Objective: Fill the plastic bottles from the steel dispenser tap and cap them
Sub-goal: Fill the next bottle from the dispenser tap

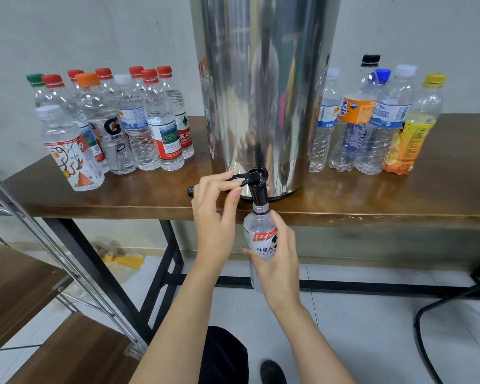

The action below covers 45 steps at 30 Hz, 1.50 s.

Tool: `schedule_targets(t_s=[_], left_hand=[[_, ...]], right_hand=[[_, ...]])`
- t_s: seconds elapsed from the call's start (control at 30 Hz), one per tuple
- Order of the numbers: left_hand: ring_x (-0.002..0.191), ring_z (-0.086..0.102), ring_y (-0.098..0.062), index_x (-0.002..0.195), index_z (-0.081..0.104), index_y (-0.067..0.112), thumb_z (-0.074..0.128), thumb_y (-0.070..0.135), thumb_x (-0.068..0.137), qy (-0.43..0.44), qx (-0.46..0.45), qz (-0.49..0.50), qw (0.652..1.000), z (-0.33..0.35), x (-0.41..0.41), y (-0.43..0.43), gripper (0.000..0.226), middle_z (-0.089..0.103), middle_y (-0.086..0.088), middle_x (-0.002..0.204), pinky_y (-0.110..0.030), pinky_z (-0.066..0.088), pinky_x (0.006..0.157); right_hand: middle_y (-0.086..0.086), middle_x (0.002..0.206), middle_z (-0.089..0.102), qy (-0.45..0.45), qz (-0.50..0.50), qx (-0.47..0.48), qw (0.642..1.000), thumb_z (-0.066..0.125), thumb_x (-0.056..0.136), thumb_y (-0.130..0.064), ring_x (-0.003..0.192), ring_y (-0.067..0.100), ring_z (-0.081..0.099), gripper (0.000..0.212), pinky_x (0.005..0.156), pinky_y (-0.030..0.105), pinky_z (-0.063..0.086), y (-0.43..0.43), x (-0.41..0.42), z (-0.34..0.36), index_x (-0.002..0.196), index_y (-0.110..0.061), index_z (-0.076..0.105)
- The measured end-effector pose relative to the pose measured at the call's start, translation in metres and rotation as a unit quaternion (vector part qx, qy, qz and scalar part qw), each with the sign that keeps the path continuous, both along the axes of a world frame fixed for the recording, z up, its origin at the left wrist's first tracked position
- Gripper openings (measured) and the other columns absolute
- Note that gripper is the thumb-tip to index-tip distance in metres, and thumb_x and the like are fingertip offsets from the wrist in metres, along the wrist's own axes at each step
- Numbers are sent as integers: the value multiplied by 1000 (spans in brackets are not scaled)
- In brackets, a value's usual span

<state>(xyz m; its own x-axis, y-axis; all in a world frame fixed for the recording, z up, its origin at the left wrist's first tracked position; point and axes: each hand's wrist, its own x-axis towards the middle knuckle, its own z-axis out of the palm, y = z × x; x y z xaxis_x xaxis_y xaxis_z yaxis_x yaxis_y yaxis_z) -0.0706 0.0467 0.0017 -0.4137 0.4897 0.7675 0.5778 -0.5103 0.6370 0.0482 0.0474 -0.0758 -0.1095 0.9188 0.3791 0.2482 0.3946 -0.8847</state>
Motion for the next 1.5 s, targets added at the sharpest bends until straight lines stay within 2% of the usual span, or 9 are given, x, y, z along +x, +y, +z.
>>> schedule_targets(t_s=[0.13,0.3,0.5,0.8,1.13,1.27,1.5], left_hand=[[112,56,-4,97,65,25,57,22,96,1,0,-2,1000,1,0,0,8,59,19,113,-55,44,98],[112,56,-3,97,65,26,58,21,96,0,1,-2,1000,1,0,0,9,59,20,113,-54,45,97],[112,56,-4,99,64,33,58,22,96,-6,2,-1,1000,1,0,0,13,59,22,113,-55,45,96],[113,56,-6,98,66,30,57,25,96,-3,0,-6,1000,1,0,-1,10,59,20,113,-58,43,97],[113,56,-6,97,64,26,57,23,96,-5,-3,-7,1000,1,0,-1,8,60,15,113,-58,43,97],[113,56,-8,97,65,26,57,25,96,-3,-6,-5,1000,1,0,-1,8,61,13,113,-59,43,97],[113,57,-8,97,65,25,57,24,96,-2,-5,-5,1000,0,0,0,8,60,15,113,-59,43,97]], right_hand=[[-16,135,41,-2,-3,2,1000,83,78,-13,122,0,46,92,81,-3,37,-1,0,2,135,-56,26],[-17,136,40,-6,-3,0,1000,83,78,-14,124,0,45,89,82,-2,37,0,1,1,143,-44,30],[-16,136,41,-1,-4,4,1000,84,78,-14,123,-1,46,92,82,-2,38,-1,1,1,139,-51,26],[-13,137,42,-11,-6,0,1000,84,78,-15,122,0,46,88,81,-2,38,1,1,0,147,-37,33],[-18,137,40,-14,-5,6,1000,84,78,-15,123,-2,44,92,84,5,40,1,1,1,141,-50,27],[-15,138,41,-15,-4,4,1000,84,77,-14,125,0,45,89,85,5,39,1,2,0,146,-39,32],[-14,138,42,-8,1,6,1000,84,77,-13,124,-1,45,89,84,0,39,2,2,0,146,-38,33]])
